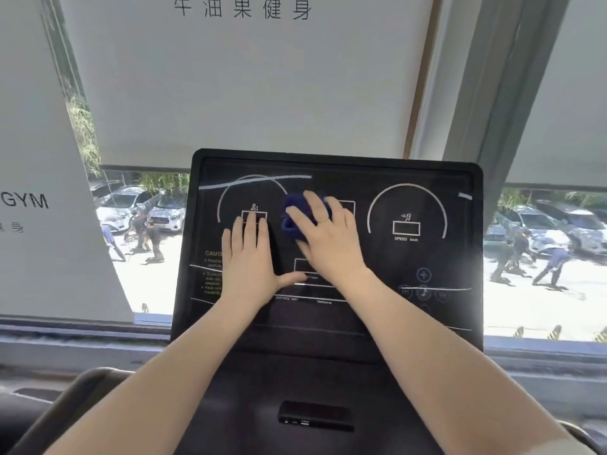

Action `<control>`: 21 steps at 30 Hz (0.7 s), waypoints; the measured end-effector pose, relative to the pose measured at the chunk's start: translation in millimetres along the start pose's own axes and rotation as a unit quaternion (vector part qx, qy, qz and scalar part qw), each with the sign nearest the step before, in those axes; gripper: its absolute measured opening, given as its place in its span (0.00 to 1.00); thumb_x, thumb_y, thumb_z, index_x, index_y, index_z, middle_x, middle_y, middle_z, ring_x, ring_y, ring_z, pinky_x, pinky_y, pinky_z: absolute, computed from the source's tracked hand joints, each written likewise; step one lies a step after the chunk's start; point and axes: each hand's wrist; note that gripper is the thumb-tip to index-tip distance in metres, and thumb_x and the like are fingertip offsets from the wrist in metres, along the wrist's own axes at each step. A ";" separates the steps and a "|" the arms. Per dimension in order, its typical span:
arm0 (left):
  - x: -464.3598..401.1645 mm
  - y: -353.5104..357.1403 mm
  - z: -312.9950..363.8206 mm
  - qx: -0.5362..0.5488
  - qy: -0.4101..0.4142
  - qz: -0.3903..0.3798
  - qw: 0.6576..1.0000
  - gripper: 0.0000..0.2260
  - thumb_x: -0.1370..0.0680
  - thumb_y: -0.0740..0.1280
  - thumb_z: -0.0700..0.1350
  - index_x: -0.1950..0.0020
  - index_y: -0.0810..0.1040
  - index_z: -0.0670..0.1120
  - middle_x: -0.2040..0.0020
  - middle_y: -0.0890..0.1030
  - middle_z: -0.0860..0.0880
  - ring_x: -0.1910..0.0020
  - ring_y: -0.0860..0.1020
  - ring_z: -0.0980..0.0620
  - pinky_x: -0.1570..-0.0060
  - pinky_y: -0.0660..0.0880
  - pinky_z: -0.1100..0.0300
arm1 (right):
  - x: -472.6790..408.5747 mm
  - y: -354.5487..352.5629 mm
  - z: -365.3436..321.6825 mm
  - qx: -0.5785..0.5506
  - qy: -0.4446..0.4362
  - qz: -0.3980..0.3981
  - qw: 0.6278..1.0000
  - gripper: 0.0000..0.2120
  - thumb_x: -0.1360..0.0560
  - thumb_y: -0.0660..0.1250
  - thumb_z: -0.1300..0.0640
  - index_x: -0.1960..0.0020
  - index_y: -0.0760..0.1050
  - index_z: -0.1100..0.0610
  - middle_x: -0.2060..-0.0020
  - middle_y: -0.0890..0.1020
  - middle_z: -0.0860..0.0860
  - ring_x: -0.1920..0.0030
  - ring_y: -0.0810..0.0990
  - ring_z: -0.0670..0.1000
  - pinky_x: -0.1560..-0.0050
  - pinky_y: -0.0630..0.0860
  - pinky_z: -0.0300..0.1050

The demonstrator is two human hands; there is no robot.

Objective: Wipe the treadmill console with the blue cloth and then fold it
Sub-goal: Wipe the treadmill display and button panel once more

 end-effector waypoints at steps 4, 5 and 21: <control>0.3 6.7 -1.1 -0.023 0.001 -0.023 0.999 0.55 0.37 0.62 0.74 0.24 0.43 0.42 0.23 0.44 0.43 0.24 0.45 0.44 0.28 0.41 0.48 | -26.8 -14.6 49.6 0.027 0.044 -0.005 0.999 0.26 0.35 0.74 0.56 0.38 0.75 0.52 0.35 0.74 0.57 0.42 0.71 0.63 0.49 0.69 0.55; 0.3 7.6 -1.6 -0.018 0.001 -0.024 1.000 0.55 0.37 0.62 0.74 0.24 0.43 0.42 0.23 0.44 0.43 0.24 0.45 0.44 0.28 0.41 0.49 | -33.3 -19.0 60.8 0.023 0.089 -0.005 0.996 0.25 0.33 0.72 0.57 0.36 0.73 0.52 0.33 0.71 0.57 0.40 0.70 0.64 0.48 0.68 0.56; 0.7 9.9 -1.6 0.000 0.009 -0.018 1.000 0.55 0.36 0.65 0.71 0.24 0.43 0.41 0.23 0.43 0.42 0.24 0.45 0.45 0.27 0.44 0.51 | -12.9 -7.2 42.4 0.013 -0.016 0.027 0.999 0.24 0.38 0.71 0.59 0.42 0.77 0.53 0.41 0.77 0.58 0.53 0.74 0.62 0.62 0.70 0.49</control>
Point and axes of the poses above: each hand's wrist, its own x-axis away from the middle knuckle, its own y-axis out of the palm, z = x × y
